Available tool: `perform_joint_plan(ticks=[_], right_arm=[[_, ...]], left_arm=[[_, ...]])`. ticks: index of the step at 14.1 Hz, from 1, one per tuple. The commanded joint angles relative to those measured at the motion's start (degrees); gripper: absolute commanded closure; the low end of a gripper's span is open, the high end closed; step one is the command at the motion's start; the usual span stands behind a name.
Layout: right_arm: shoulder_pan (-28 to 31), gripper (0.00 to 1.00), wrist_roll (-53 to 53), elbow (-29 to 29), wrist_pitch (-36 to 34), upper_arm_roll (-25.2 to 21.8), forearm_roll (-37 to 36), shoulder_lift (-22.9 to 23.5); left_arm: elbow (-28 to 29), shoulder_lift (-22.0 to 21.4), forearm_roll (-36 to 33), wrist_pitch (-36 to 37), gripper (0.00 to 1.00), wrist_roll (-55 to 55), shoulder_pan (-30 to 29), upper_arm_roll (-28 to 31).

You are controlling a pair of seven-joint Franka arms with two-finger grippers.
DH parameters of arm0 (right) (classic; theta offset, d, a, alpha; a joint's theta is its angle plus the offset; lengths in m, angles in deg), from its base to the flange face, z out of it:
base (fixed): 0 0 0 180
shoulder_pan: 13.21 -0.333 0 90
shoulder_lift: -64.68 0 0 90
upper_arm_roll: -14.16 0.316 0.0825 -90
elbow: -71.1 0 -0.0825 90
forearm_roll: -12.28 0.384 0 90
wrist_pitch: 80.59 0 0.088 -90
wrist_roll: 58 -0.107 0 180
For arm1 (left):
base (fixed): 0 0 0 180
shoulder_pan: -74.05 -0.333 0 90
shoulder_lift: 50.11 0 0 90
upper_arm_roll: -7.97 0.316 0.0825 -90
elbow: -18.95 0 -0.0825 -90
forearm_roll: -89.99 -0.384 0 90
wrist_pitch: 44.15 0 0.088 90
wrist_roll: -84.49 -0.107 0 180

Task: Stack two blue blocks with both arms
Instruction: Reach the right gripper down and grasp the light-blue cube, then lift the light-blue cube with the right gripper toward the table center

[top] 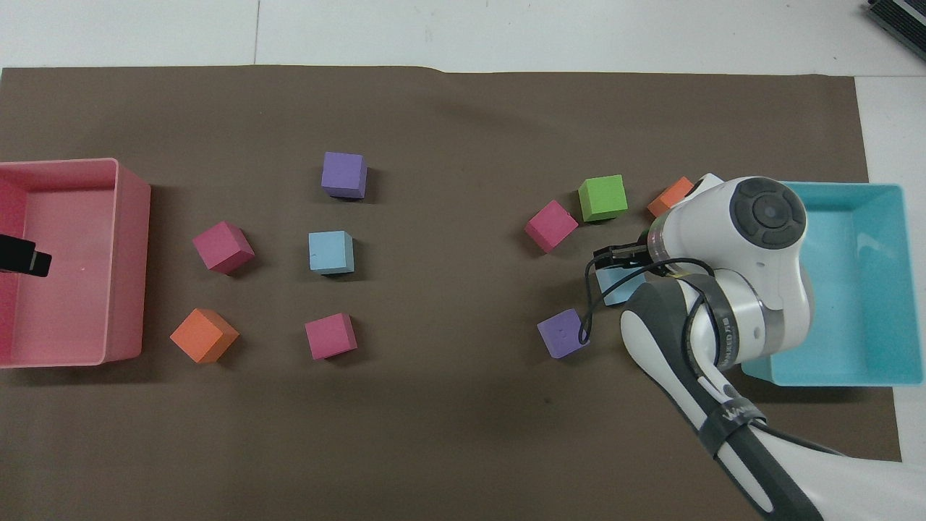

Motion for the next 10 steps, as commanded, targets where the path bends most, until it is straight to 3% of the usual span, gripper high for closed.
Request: perform_joint_plan(ticks=[1,10], right_arm=[[0.3,0.00,0.3,1.9,3.1,0.2,1.2,0.7],[0.4,0.00,1.6,5.1,6.2,0.1,1.2,1.1]], left_arm=[[1.8,-1.6,0.5,-0.1,0.00,0.2,0.9,0.9],[1.8,-1.6,0.5,-0.1,0.00,0.2,0.9,0.9]])
